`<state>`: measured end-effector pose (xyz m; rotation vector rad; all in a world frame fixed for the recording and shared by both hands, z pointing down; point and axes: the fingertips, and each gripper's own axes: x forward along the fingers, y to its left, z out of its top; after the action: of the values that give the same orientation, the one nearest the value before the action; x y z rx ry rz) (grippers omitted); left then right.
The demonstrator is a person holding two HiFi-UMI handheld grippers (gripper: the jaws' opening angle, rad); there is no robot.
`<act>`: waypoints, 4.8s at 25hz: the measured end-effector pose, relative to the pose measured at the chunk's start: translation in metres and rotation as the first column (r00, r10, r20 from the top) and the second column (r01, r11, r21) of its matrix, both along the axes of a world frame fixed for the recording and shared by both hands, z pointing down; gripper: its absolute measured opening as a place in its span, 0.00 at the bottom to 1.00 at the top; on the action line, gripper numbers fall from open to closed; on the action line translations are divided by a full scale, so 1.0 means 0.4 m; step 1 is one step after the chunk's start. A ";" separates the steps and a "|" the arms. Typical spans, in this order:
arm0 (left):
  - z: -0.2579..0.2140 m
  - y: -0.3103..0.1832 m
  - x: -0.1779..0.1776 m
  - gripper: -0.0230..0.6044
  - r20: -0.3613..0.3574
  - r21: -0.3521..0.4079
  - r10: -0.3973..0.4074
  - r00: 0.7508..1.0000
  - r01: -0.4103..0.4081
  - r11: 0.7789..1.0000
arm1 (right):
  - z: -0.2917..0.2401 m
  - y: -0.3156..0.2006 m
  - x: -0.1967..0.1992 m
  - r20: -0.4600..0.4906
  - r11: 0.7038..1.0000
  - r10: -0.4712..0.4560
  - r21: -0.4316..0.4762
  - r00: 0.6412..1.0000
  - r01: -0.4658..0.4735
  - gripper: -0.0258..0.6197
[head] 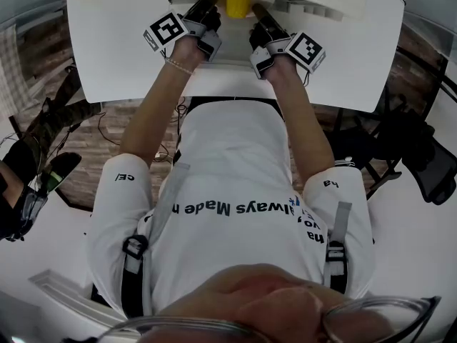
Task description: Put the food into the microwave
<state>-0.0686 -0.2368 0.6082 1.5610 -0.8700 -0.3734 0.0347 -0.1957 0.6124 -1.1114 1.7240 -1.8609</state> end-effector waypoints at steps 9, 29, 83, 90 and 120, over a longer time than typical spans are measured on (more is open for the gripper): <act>-0.015 -0.015 -0.007 0.08 -0.015 0.030 -0.012 1.000 0.013 0.999 | 0.001 -0.020 -0.007 0.060 0.998 0.048 -0.031 0.997 -0.046 0.07; -0.005 0.011 0.000 0.06 -0.082 -0.049 -0.075 0.994 0.071 0.996 | -0.005 -0.076 -0.021 0.026 0.999 0.043 0.001 0.999 -0.043 0.07; -0.010 -0.032 -0.003 0.07 -0.107 -0.060 -0.098 0.989 0.092 0.994 | -0.009 -0.117 -0.049 0.061 0.999 0.046 0.027 0.997 -0.047 0.08; -0.025 -0.015 -0.023 0.07 -0.086 -0.047 -0.115 0.990 0.111 0.993 | -0.030 -0.098 -0.012 -0.019 0.998 0.022 0.059 1.000 -0.021 0.09; -0.503 0.216 0.042 0.06 0.382 0.505 0.033 0.924 -0.239 0.829 | -0.489 0.115 0.039 -0.694 0.702 -0.037 0.494 0.719 0.512 0.08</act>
<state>-0.0518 -0.1503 0.4070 2.2669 -0.9700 -0.2402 0.0504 -0.1498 0.4167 -1.2672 2.8003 -0.7865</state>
